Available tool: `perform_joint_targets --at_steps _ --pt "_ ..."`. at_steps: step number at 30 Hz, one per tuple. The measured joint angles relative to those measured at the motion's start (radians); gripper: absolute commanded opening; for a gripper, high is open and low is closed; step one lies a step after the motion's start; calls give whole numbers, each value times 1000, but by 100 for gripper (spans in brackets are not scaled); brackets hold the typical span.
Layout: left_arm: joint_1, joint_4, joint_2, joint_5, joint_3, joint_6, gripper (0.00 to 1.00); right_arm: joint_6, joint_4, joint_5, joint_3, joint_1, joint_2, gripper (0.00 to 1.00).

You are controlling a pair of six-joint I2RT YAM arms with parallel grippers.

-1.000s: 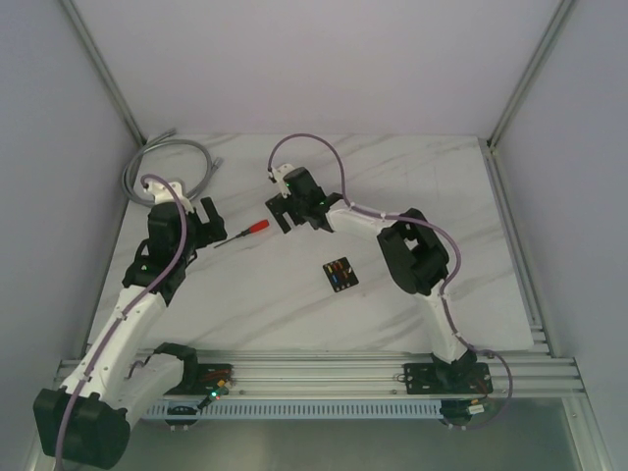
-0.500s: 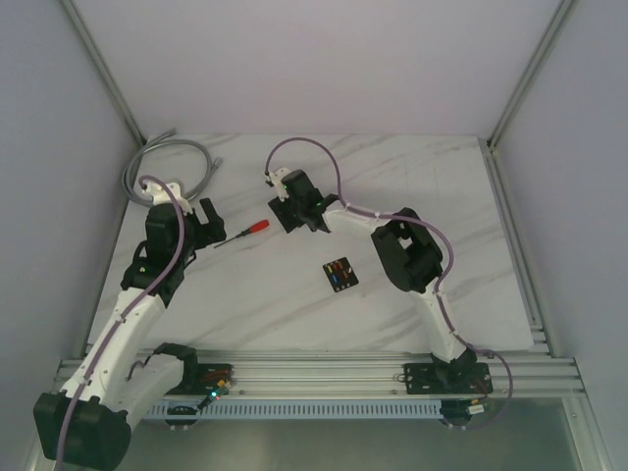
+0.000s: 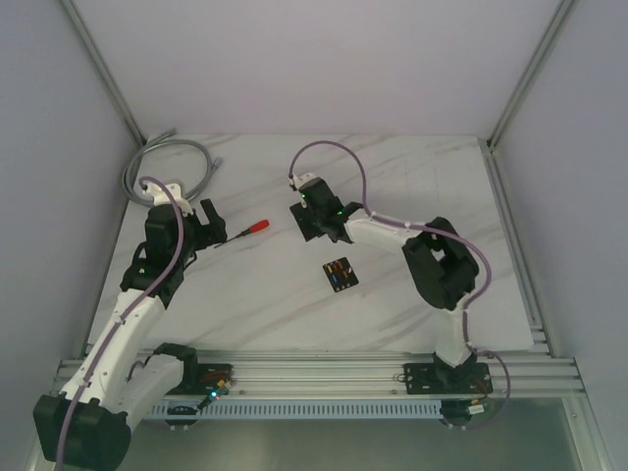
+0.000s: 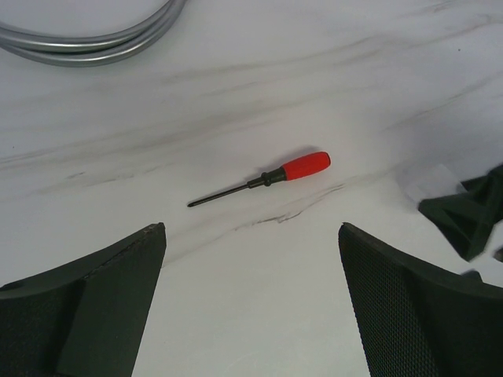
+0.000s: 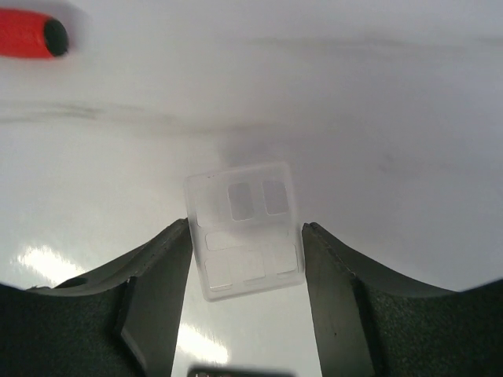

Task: Snap on the fuse box
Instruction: Pick up the fuse box cover from the center of the board.

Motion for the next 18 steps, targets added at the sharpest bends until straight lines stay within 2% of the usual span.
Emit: perform_joint_targets --at_steps 11,18 --pt "6 0 -8 13 -1 -3 100 224 -115 111 -315 9 -397 51" --pt "10 0 -8 27 -2 -3 100 343 -154 155 -442 106 -471 52"
